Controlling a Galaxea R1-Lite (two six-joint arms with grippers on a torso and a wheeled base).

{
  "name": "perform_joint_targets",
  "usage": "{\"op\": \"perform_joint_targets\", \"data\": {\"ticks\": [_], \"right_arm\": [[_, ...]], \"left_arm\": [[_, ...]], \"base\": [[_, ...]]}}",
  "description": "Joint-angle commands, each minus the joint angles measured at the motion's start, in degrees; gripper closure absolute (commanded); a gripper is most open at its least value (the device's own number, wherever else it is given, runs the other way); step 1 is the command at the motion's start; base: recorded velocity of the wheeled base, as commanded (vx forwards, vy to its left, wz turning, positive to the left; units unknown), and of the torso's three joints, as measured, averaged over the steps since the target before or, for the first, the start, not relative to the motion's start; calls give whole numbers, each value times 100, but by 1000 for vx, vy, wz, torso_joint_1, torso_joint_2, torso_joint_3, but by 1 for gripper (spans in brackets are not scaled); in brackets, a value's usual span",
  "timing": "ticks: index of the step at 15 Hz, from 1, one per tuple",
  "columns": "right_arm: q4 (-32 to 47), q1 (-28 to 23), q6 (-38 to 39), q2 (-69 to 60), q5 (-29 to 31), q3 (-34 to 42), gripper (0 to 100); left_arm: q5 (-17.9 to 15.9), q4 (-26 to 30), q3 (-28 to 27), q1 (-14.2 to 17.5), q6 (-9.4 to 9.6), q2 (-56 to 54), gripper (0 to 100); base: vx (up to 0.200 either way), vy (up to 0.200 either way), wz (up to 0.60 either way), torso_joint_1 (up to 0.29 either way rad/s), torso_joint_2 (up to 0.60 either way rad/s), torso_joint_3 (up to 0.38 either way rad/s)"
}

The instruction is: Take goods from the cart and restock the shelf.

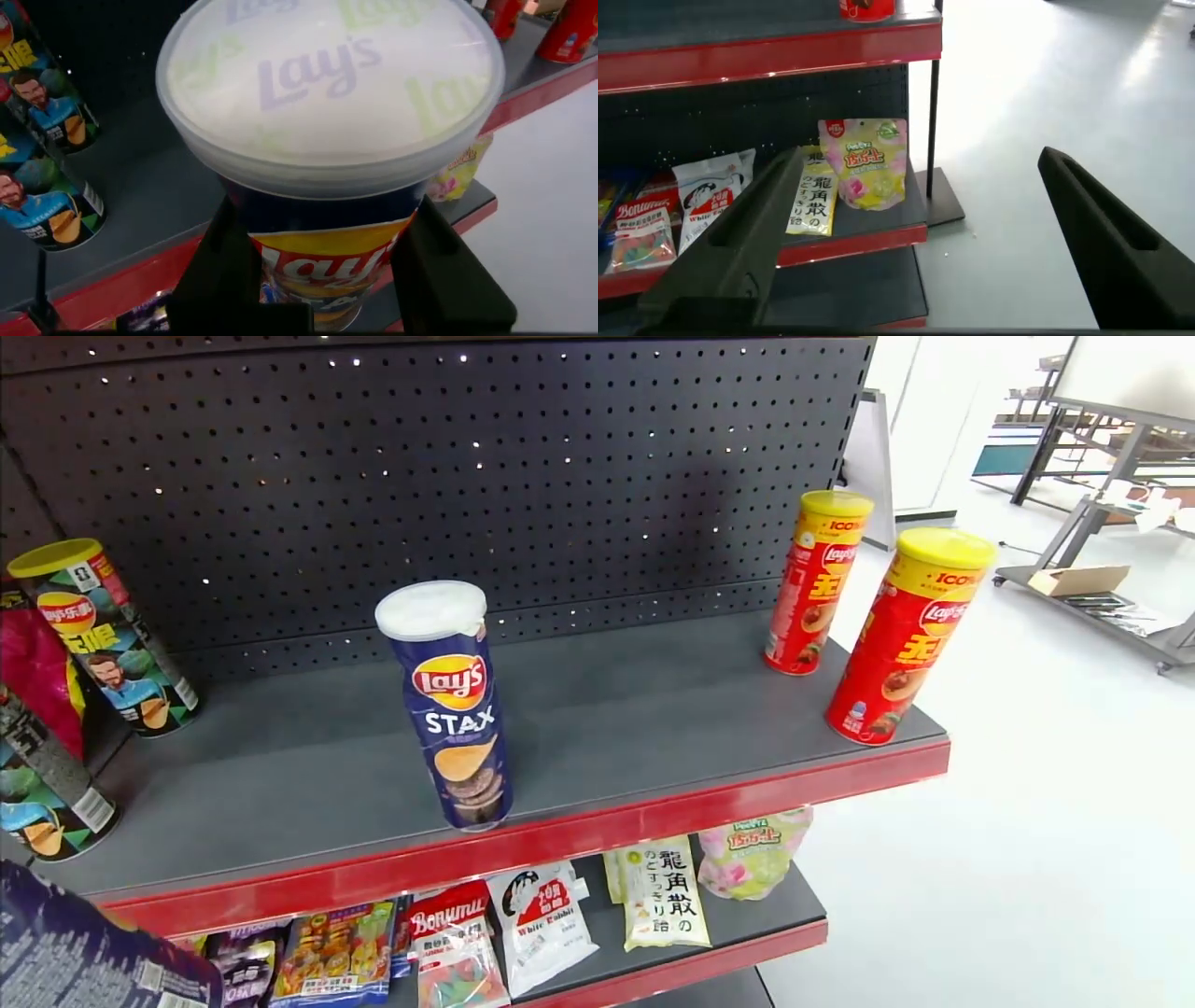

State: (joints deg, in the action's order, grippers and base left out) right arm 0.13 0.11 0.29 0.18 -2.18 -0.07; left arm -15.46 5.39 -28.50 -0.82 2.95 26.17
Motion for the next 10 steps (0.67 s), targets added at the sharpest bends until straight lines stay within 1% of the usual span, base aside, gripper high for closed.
{"op": "perform_joint_targets", "data": {"ticks": [1, 4, 6, 9, 10], "right_arm": [[4, 7, -3, 8, -2, 7, 0], [4, -2, -3, 8, -2, -1, 0], [4, -2, -3, 8, -2, -1, 0], [-5, -2, -3, 8, -2, 7, 0], [-5, -2, -3, 8, -2, 7, 0]], "left_arm": [[8, -152, -428, -6, -5, 898, 100], [-19, -987, -613, -6, 39, 2155, 100], [-63, -1488, -903, -15, 30, 3060, 100], [-335, -1857, -1202, -24, 39, 3887, 100], [-344, -2094, -1369, -24, 39, 4326, 100]], "base": [[0, 0, 0, 0, 0, 0], [0, 0, 0, 0, 0, 0], [0, 0, 0, 0, 0, 0], [0, 0, 0, 0, 0, 0], [0, 0, 0, 0, 0, 0]]}}
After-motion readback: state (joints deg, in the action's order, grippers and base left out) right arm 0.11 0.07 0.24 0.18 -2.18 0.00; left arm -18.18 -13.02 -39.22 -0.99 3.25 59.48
